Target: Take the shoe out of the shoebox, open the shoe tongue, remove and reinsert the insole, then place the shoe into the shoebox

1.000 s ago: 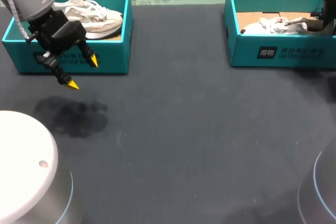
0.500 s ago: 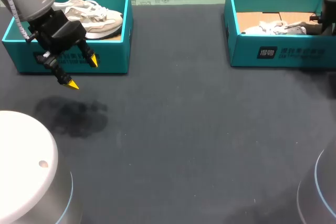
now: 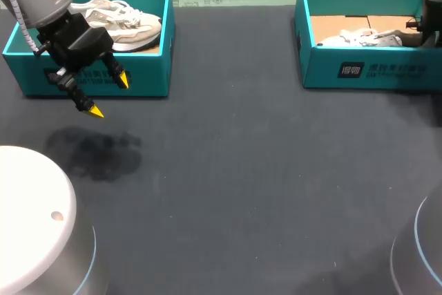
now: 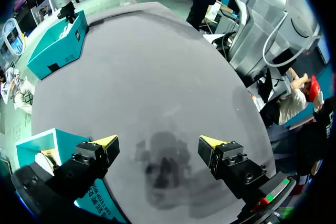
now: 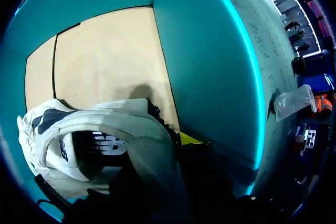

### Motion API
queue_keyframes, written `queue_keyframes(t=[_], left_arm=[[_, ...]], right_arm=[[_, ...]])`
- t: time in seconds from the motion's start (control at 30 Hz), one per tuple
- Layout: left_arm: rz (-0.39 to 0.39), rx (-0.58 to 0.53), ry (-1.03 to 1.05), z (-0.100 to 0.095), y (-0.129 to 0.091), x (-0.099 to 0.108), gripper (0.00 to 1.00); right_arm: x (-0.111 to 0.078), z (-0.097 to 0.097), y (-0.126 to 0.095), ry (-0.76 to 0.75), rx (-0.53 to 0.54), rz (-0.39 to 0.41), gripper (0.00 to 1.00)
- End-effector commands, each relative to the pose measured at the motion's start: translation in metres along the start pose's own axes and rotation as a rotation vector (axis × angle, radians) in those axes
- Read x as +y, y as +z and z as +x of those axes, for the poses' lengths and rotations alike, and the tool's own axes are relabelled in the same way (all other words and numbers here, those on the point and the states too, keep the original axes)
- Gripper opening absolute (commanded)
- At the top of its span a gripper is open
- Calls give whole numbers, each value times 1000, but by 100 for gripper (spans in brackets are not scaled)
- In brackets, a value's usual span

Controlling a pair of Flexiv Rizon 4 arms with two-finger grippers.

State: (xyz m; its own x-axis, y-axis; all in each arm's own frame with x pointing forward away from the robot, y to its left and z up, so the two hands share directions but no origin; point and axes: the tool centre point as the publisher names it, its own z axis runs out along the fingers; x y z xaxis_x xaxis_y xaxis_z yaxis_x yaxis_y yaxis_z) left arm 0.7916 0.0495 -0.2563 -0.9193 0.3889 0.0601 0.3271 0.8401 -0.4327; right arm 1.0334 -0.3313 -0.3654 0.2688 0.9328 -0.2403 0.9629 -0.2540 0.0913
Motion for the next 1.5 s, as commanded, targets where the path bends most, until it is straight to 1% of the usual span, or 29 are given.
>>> queue_keyframes(t=[0.03,0.23,0.5,0.77,0.93,1.17,1.23,1.27,1.37,1.4,1.43,1.5], left_arm=[[-3,-1,1,1,0,0,100],[-3,-1,1,1,0,0,100],[-3,-1,1,1,0,0,100],[-3,-1,1,1,0,0,100],[-3,-1,1,1,0,0,100],[-3,-1,1,1,0,0,100],[-3,-1,1,1,0,0,100],[-3,-1,1,1,0,0,100],[-3,-1,1,1,0,0,100],[-3,-1,1,1,0,0,100],[-3,-1,1,1,0,0,100],[-3,-1,1,1,0,0,100]], right_arm=[[1,2,-2,2,-2,-2,14],[0,2,-5,4,-4,-7,28],[-2,1,-9,10,-8,-9,32],[-8,1,-14,19,0,-11,40],[-7,1,-15,16,23,-16,44],[-6,6,-17,-3,27,-12,51],[-6,6,-18,-5,26,-11,57],[-6,6,-19,-6,25,-11,65],[-5,6,-23,-11,27,-11,82],[-5,6,-24,-13,28,-11,87],[-5,7,-25,-14,28,-11,90],[-5,8,-31,-17,30,-13,89]])
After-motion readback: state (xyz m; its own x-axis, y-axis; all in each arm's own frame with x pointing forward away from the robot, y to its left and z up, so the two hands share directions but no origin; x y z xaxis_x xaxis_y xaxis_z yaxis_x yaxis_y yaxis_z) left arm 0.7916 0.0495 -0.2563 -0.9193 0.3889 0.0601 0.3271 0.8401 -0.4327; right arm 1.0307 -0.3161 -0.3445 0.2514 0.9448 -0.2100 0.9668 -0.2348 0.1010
